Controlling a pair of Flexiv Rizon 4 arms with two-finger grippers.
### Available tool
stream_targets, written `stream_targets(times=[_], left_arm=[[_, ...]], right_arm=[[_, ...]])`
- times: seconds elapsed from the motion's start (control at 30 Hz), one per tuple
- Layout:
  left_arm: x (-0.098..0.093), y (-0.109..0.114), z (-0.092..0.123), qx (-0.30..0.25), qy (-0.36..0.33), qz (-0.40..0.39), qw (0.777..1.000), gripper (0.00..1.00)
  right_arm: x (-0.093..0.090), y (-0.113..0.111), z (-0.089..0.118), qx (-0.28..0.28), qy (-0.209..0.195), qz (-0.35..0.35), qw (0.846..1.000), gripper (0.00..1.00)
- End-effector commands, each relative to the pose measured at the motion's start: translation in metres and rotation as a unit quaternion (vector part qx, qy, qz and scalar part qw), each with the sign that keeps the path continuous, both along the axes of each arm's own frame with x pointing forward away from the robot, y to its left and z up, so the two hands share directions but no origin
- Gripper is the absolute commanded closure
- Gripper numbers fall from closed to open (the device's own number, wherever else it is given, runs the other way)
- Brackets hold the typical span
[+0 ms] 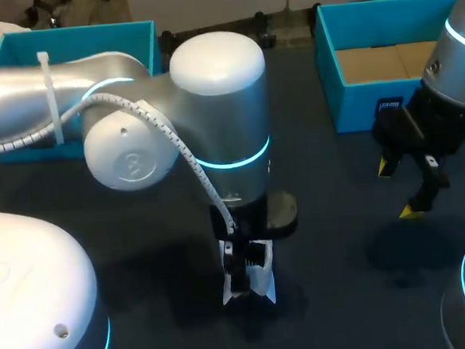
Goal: Take the shoe out of the shoebox, open the shoe tongue, remove and reinsert the insole, then place the shoe into the shoebox
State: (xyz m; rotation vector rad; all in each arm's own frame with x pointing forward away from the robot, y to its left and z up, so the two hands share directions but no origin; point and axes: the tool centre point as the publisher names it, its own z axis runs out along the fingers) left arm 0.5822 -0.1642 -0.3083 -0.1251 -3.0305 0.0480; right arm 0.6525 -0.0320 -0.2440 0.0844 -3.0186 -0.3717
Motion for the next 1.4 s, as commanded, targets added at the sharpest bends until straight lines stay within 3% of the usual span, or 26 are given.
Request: stream_targets(times=[0.03, 0.5, 0.77, 0.87, 0.97, 1.03, 1.07, 1.17, 1.2, 1.4], left_arm=[[0.003, -0.008, -0.022, 0.004, 0.01, 0.003, 1.0, 0.0], [-0.007, -0.014, -0.067, 0.018, 0.015, 0.014, 1.0, 0.0], [-0.009, -0.014, -0.082, 0.018, 0.006, 0.024, 1.0, 0.0], [-0.012, -0.012, -0.084, 0.02, -0.002, 0.025, 1.0, 0.05], [-0.014, -0.011, -0.086, 0.021, -0.006, 0.029, 0.999, 0.22], [-0.014, -0.011, -0.089, 0.025, -0.009, 0.032, 0.999, 0.41], [-0.013, -0.01, -0.089, 0.024, -0.007, 0.034, 0.999, 0.55], [-0.013, -0.01, -0.09, 0.024, -0.007, 0.035, 0.999, 0.74], [-0.013, -0.009, -0.09, 0.024, -0.007, 0.036, 0.999, 1.0], [-0.012, -0.008, -0.09, 0.028, -0.007, 0.04, 0.999, 1.0]], right_arm=[[0.001, 0.001, -0.001, -0.002, 0.0, 0.0, 1.0, 0.0], [0.001, 0.001, -0.001, -0.002, 0.0, 0.0, 1.0, 0.0], [0.001, 0.001, -0.001, -0.002, 0.0, 0.0, 1.0, 0.0], [0.001, 0.001, -0.001, -0.002, 0.0, 0.0, 1.0, 0.0], [0.001, 0.001, -0.001, -0.002, 0.0, 0.0, 1.0, 0.0], [0.001, 0.001, -0.001, -0.002, 0.0, 0.0, 1.0, 0.0], [0.001, 0.001, -0.001, -0.002, 0.0, 0.0, 1.0, 0.0], [0.001, 0.001, -0.001, -0.002, 0.0, 0.0, 1.0, 0.0], [0.001, 0.001, -0.001, -0.002, 0.0, 0.0, 1.0, 0.0], [0.001, 0.001, -0.001, -0.002, 0.0, 0.0, 1.0, 0.0]])
